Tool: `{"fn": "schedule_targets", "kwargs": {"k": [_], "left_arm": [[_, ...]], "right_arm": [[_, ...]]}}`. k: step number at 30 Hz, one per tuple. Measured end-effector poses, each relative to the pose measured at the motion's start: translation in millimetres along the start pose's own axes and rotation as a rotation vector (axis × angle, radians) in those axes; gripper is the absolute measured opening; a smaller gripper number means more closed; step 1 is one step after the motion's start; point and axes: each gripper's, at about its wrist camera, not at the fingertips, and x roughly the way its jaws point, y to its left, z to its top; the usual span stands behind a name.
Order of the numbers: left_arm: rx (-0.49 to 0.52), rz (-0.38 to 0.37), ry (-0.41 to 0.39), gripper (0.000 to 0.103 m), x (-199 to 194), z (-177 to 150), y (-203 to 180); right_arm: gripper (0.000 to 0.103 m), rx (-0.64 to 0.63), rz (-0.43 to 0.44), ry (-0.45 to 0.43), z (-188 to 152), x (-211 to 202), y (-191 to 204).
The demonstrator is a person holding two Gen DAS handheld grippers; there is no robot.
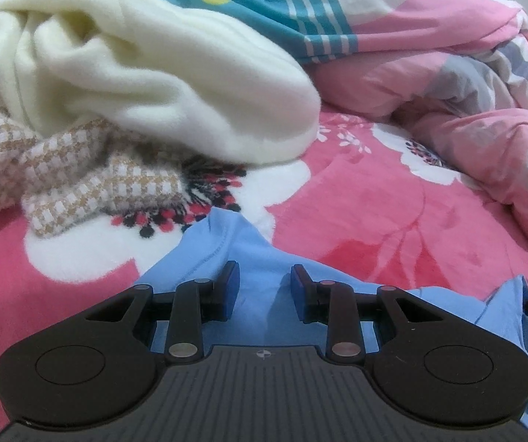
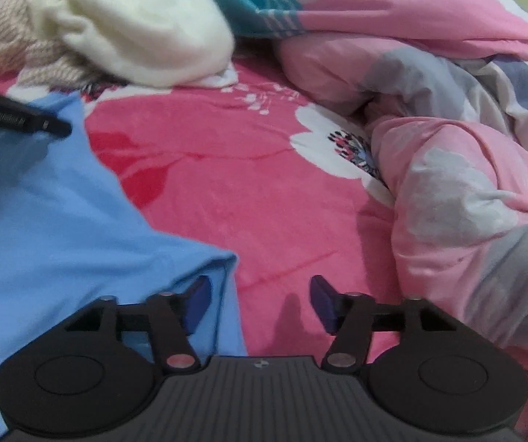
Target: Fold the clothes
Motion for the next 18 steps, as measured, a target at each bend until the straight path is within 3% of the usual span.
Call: {"fn": "schedule_targets", "kwargs": {"k": [5,7,9,12,14,15,16,18], "left_arm": [[-0.001,0.009,-0.008,0.030,0,2,3],[0.003,0.014,-0.015,0.030,-1,3,5],[0.010,0.020,-0.018,0.030,0,3,7],[0.024,0.026,-0.022,0.030,1,2,8],[0.030,0.028,-0.025,0.030,2,2,8],[0.032,0.028,-0.027,0.030,2,2,8],[0.031,0.027,-0.027,0.030,2,2,9],[0.028,0.025,-0.029,0.030,3,2,11]], "right_arm": [[0.067,0.055,-0.027,-0.009,-5,-26,-11],[0.064,0.151,0.013,-0.052,-4,-48,-12],[0.060,0.234,0.149,-0.070,-3,-63,-6],[0.047,0.235,0.289,-0.028,-7,-66,18],[0.024,0.231,0.306,0.029,-12,-55,27],[0.020,0.232,0.312,0.060,-16,-49,31],[0.008,0.241,0.318,0.091,-20,-42,31],[0.001,0.262,0.279,0.121,-28,-33,25]]}}
